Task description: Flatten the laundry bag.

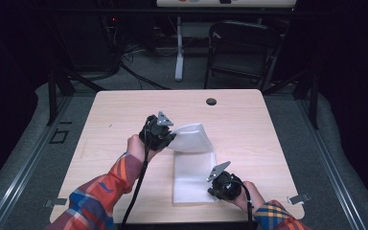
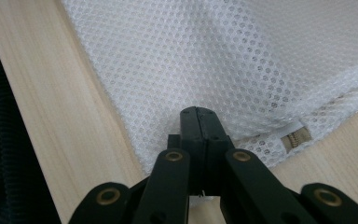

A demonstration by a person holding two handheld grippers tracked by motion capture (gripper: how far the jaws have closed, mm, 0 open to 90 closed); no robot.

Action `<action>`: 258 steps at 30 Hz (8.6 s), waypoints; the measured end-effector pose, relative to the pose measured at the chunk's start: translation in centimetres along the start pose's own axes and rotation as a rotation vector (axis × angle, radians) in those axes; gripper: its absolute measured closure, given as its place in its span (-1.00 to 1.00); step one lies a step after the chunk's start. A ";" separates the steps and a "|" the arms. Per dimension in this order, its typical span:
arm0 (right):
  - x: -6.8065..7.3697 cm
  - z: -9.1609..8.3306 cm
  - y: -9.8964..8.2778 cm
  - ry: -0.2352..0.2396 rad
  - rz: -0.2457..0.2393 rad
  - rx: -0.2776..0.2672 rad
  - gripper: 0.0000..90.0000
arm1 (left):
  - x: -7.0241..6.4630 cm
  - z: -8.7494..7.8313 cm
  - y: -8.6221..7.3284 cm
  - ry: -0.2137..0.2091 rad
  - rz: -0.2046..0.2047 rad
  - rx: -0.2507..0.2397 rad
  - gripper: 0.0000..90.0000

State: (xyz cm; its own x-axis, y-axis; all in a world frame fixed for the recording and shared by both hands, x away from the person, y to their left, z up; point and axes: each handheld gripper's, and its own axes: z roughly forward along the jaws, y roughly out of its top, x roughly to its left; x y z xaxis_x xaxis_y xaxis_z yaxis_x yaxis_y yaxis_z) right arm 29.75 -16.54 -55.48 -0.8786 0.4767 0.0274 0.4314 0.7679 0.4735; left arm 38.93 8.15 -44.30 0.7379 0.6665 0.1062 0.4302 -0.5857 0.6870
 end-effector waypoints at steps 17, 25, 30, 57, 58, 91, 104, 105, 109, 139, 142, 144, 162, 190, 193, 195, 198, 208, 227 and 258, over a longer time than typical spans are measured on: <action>-0.2 0.3 0.4 -0.001 0.016 -0.010 1.00 | 2.7 3.9 2.9 0.078 -0.042 -0.027 0.85; -0.3 0.3 0.6 -0.006 0.025 -0.003 1.00 | 3.4 6.9 4.2 0.127 -0.057 -0.013 0.84; -0.3 0.4 0.7 -0.007 0.029 -0.009 1.00 | 3.7 8.8 4.8 0.154 -0.077 0.003 0.81; -0.4 0.3 0.7 0.000 0.064 0.000 1.00 | 5.6 12.4 5.9 0.118 -0.154 0.036 -0.63; -0.5 0.3 0.7 0.000 0.064 -0.003 1.00 | 5.4 12.2 5.7 0.106 -0.149 0.041 -0.64; -2.9 -2.8 0.0 -0.074 0.231 -0.086 -0.10 | -2.8 6.8 -1.6 -0.117 -0.037 0.071 -0.74; -2.8 -3.1 -0.2 -0.085 0.212 -0.067 0.70 | -7.2 5.9 -4.4 -0.188 0.038 0.107 -0.67; -2.8 -3.0 -0.2 -0.084 0.210 -0.069 0.76 | -7.6 5.8 -4.8 -0.194 0.041 0.107 -0.67; -2.6 -2.9 -0.2 -0.072 0.198 -0.062 0.90 | -9.0 5.6 -6.1 -0.224 0.078 0.139 -0.65; -1.8 -0.1 0.0 -0.042 0.198 0.037 1.00 | -15.8 7.4 -7.1 -0.303 0.298 0.181 -0.01; -1.8 0.0 0.0 -0.034 0.201 0.034 1.00 | -15.5 7.3 -7.1 -0.306 0.291 0.181 0.16; -1.8 0.0 -0.1 -0.032 0.205 0.025 1.00 | -15.3 7.4 -7.1 -0.312 0.290 0.173 0.23; -1.8 0.0 -0.1 -0.026 0.198 0.023 1.00 | -14.5 6.9 -7.0 -0.357 0.237 0.130 0.86; -1.8 0.0 0.0 -0.033 0.184 0.037 1.00 | -11.3 4.5 -6.6 -0.317 0.135 0.047 0.97; -1.8 0.0 0.0 -0.034 0.184 0.038 1.00 | -10.8 4.1 -6.6 -0.303 0.125 0.035 0.97; -1.8 0.0 0.0 -0.034 0.182 0.039 1.00 | -10.4 3.8 -6.6 -0.288 0.119 0.025 0.97; -1.8 0.0 0.0 -0.036 0.180 0.041 1.00 | -9.9 3.4 -6.7 -0.274 0.101 0.017 0.98; -1.7 0.0 0.0 -0.046 0.182 0.041 1.00 | -8.1 1.9 -7.4 -0.217 0.059 -0.021 0.98; -2.1 -0.5 -0.3 -0.090 0.214 0.092 1.00 | -5.8 0.6 -8.4 -0.134 0.021 -0.029 0.99; -4.0 0.1 1.1 -0.189 0.197 0.091 1.00 | -4.7 0.4 -9.2 -0.083 0.038 0.026 0.99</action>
State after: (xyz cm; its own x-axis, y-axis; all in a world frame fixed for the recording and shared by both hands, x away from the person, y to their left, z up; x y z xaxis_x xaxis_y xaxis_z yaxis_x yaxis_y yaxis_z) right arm 33.78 -17.50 -55.18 -0.7255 0.6857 -0.0577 0.6144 0.6833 0.3946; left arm 31.71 10.19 -51.46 0.7942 0.6035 0.0711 0.4133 -0.6223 0.6648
